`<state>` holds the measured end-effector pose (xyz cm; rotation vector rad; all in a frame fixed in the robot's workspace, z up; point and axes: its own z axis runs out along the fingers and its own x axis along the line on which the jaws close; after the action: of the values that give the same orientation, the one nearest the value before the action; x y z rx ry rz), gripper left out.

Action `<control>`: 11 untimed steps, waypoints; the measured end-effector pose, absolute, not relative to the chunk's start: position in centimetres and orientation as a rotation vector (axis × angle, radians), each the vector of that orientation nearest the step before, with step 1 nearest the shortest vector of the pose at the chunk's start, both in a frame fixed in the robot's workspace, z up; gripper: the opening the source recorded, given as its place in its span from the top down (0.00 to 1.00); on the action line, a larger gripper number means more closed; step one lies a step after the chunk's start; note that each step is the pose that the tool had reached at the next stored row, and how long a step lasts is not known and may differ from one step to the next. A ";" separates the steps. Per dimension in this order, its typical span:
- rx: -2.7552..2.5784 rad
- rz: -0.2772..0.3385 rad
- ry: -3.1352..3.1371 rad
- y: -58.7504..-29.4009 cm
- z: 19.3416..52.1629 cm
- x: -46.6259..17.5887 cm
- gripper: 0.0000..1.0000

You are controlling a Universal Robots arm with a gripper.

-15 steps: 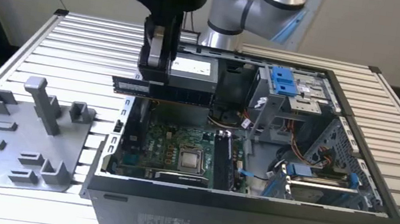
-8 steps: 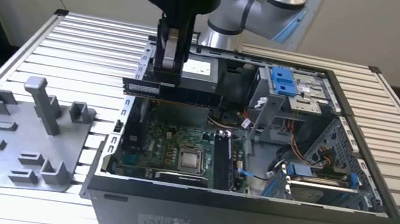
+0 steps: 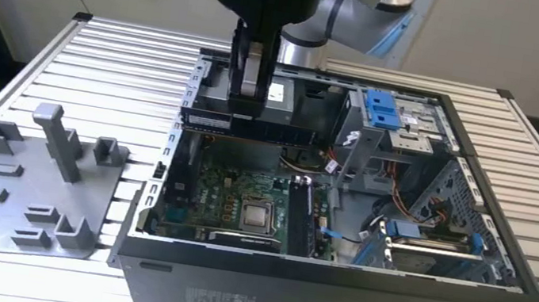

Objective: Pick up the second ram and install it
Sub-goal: 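Pick up the second ram and move it above second insertion slot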

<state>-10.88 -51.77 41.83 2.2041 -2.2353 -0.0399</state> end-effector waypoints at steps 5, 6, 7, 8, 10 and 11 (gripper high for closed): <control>2.204 -0.040 -2.235 -51.8 41.8 -9.9 0.86; 2.204 -0.040 -2.235 -51.8 41.8 -9.7 0.86; 2.204 -0.040 -2.235 -51.8 41.8 -9.5 0.86; 2.204 -0.040 -2.235 -51.8 41.8 -9.2 0.86; 2.204 -0.040 -2.235 -51.8 41.8 -8.8 0.86; 2.204 -0.040 -2.235 -51.8 41.8 -8.6 0.86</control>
<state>-8.63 -51.77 41.83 2.2040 -2.2354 -0.0399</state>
